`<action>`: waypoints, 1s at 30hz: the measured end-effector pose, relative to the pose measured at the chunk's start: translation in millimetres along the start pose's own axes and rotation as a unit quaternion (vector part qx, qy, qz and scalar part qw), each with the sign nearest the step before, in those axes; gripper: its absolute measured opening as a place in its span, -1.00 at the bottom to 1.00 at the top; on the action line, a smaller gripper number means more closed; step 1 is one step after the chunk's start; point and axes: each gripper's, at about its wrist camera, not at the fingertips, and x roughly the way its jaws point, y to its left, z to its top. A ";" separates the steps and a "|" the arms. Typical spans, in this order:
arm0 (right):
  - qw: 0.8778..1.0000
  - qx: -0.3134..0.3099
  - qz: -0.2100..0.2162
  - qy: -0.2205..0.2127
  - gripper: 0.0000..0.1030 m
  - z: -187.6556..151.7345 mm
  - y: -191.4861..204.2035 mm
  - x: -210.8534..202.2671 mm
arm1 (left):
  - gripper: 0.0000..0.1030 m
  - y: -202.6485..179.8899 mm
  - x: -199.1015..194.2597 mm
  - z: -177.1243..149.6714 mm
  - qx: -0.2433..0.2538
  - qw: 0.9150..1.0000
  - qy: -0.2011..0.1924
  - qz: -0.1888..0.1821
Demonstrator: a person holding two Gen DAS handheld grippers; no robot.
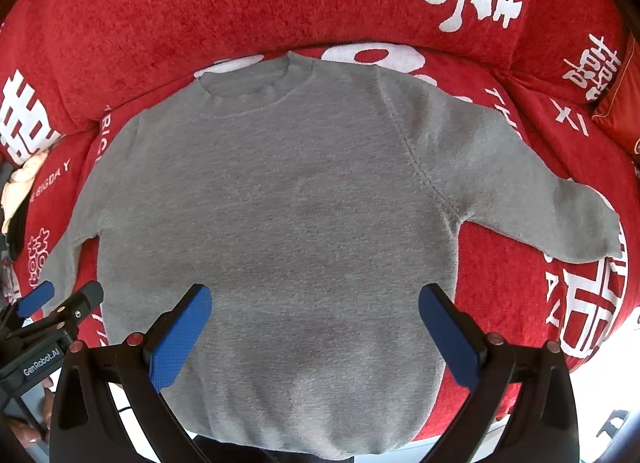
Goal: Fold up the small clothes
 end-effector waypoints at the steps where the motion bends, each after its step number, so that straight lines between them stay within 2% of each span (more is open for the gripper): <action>1: 1.000 0.000 0.000 0.000 1.00 0.0 0.2 0.2 | 1.00 -0.1 0.0 0.0 0.000 1.000 0.000 0.000; 30: 1.000 -0.003 -0.003 -0.001 1.00 1.7 4.5 1.3 | 1.00 -3.4 1.5 0.3 0.002 1.000 0.000 0.002</action>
